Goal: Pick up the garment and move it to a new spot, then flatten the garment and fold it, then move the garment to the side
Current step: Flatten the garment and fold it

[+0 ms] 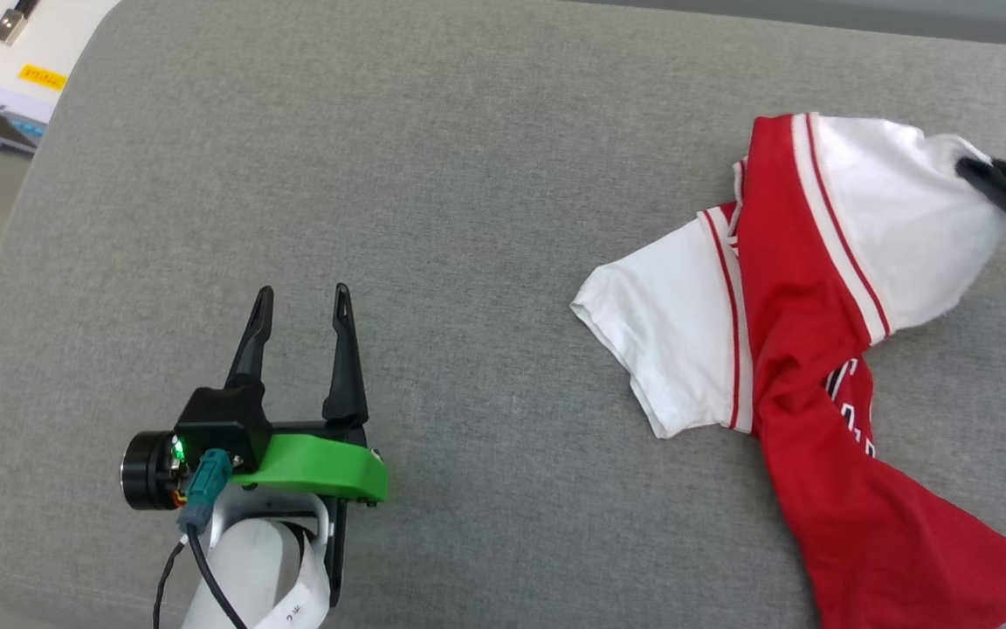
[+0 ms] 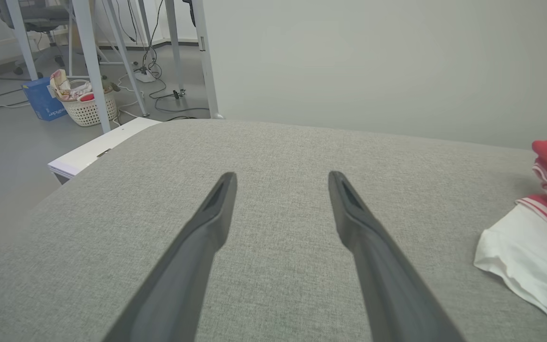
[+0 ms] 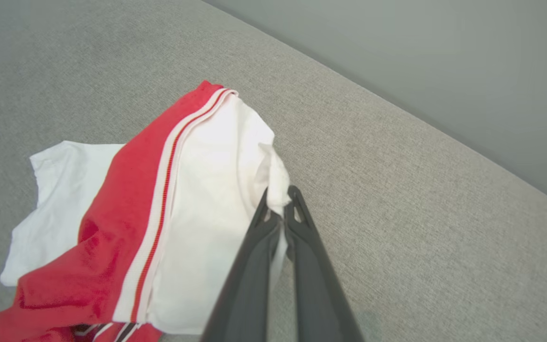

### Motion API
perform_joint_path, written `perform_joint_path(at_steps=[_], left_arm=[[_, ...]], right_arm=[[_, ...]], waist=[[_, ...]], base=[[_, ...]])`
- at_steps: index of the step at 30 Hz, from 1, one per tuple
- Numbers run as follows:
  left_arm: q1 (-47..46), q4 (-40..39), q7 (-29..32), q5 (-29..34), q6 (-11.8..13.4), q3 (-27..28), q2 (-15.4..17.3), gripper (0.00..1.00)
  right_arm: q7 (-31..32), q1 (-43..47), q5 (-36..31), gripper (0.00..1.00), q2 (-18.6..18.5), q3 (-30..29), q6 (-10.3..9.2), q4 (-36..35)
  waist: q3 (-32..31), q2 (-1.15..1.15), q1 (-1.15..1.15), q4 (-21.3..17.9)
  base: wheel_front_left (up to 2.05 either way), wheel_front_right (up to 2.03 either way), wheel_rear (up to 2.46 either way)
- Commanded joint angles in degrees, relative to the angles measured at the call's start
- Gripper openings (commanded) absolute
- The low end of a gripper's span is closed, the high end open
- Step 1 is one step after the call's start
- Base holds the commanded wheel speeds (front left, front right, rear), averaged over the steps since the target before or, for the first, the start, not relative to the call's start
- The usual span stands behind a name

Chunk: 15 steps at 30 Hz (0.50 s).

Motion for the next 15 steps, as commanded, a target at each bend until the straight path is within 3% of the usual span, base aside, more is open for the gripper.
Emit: perform_joint_path(at_steps=[1, 5, 9, 15], left_arm=[[0.62, 0.02, -0.33, 0.43, -0.39, 0.33, -0.16, 1.00], [0.95, 0.22, -0.33, 0.92, -0.96, 0.86, -0.16, 1.00], [0.89, 0.32, -0.33, 1.30, -1.36, 1.08, -0.16, 1.00], [0.06, 1.18, -0.33, 2.16, -2.34, 1.33, -0.16, 1.00]], right_arm=[[-0.93, 2.51, 1.40, 0.00, -1.25, -0.71, -0.04, 0.19], [-2.42, 8.94, 4.48, 0.00, -4.76, -2.04, -0.04, 2.30], [-3.46, 15.03, 8.23, 0.00, -6.05, -2.95, -0.04, 5.66], [-3.54, 24.32, 13.61, 0.00, -2.61, -3.08, -0.04, 17.30]], waist=[[-2.14, 0.00, 0.00, -2.54], [-2.39, 0.00, 0.00, -3.59], [-2.25, 0.00, 0.00, -4.07], [-1.27, 0.00, 0.00, -3.94]], base=[[0.00, 0.00, 0.00], [0.00, 0.00, 0.00], [0.00, 0.00, 0.00], [0.00, 0.00, 0.00]])
